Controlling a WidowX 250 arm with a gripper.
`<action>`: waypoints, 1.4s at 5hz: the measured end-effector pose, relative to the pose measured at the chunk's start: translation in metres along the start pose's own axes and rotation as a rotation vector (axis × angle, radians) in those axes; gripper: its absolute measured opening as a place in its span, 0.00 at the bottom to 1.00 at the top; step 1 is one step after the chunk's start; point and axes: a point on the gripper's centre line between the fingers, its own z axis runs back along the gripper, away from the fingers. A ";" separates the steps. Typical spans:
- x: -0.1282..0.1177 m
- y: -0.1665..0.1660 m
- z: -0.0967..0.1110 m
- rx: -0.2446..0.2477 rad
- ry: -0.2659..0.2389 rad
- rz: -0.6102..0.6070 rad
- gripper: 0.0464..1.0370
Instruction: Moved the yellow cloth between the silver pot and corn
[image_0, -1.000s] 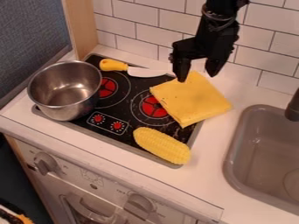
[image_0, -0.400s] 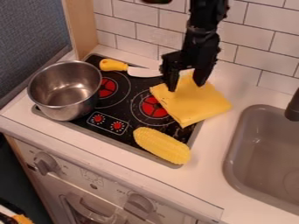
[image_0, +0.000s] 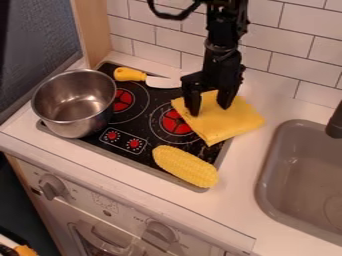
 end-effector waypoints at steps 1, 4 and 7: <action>0.001 -0.007 -0.005 -0.002 -0.011 0.018 0.96; 0.003 -0.049 -0.008 -0.015 -0.024 0.134 0.96; -0.004 -0.111 -0.007 -0.053 -0.013 0.346 0.96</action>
